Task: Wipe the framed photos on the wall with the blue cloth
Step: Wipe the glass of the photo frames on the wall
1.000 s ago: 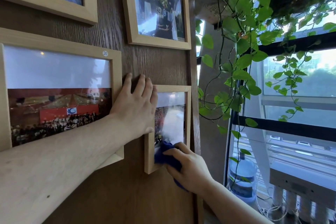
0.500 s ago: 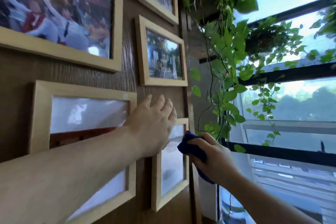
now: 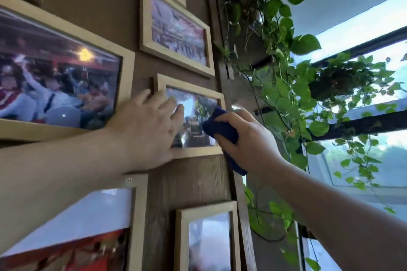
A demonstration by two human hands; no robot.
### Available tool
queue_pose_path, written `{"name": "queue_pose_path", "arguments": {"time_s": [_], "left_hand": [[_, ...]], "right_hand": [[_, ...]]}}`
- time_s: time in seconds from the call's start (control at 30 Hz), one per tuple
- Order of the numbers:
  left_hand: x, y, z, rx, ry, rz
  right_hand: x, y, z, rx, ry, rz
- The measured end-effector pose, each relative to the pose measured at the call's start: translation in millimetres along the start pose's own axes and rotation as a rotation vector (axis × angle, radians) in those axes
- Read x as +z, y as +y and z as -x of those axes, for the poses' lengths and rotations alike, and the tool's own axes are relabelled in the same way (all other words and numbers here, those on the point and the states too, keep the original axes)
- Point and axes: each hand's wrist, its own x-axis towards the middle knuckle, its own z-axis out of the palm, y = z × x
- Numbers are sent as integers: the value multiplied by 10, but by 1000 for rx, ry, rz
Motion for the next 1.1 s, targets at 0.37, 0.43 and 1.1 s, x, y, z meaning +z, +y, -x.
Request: {"name": "queue_pose_path", "arguments": {"time_s": [0.37,0.43,1.1], "left_hand": [[275,-106,-158,-195,-102,-128],[293,-84,-187,-210,-108,-131],[343,-77,-205,-209,-109,-97]], "right_hand": [[666,-299,-797,-117,80,-137],[723,-290,-815,-117,86,-137],[719,-1,-663,-262,-22,-79]]}}
